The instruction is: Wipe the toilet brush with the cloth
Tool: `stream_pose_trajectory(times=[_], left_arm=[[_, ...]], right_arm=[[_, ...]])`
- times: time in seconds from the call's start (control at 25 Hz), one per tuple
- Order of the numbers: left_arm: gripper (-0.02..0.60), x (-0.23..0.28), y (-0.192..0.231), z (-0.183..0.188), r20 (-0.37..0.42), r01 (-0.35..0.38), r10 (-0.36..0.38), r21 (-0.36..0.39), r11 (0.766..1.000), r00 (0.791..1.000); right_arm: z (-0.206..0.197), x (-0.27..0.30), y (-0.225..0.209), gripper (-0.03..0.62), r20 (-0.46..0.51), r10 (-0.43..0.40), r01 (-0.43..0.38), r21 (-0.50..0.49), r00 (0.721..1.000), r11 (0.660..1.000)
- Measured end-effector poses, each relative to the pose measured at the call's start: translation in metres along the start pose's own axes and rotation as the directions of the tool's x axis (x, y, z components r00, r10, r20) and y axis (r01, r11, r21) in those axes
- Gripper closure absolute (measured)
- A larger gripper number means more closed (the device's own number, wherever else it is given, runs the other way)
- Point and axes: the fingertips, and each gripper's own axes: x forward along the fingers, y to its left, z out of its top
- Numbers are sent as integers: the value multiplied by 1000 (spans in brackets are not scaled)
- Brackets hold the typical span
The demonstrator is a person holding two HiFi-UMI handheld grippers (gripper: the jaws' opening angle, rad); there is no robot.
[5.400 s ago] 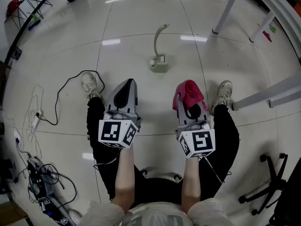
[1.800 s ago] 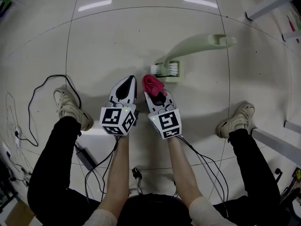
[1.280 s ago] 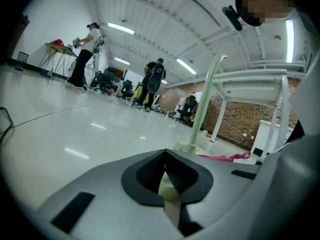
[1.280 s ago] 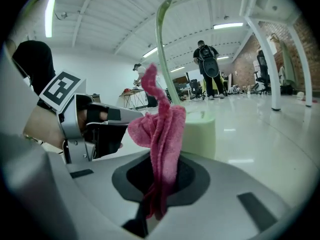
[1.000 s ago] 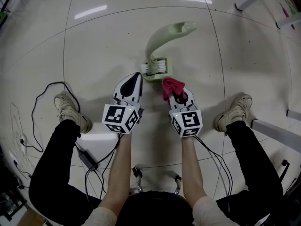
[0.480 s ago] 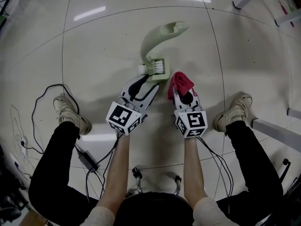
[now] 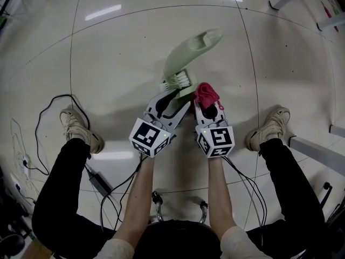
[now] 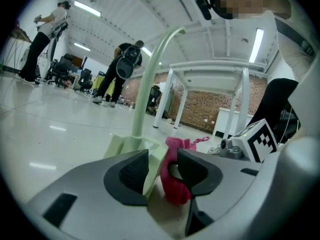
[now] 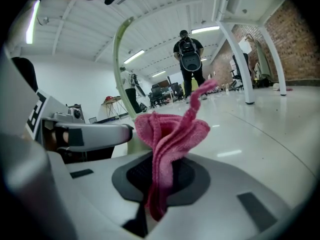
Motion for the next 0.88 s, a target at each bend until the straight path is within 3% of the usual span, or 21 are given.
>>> stream_pose_trajectory(times=[0.2, 0.4, 0.52, 0.72, 0.88], left_arm=[[423, 5, -33, -9, -32, 22, -23, -17, 1000, 999], [422, -42, -18, 15, 75, -145, 148, -40, 989, 986], [422, -54, 19, 21, 87, -191, 193, -24, 981, 977], [422, -33, 45, 4, -25, -83, 83, -12, 996, 996], [422, -26, 33, 2, -29, -38, 37, -12, 999, 999]], right_arm=[[11, 8, -19, 562, -2, -33, 33, -32, 999, 999], [20, 2, -17, 562, 3, -42, 42, -71, 999, 997], [21, -12, -10, 562, 7, -57, 57, -72, 998, 996], [12, -34, 18, 562, -4, -28, 28, -44, 1000, 999], [11, -33, 21, 562, 3, -37, 37, -13, 999, 999]])
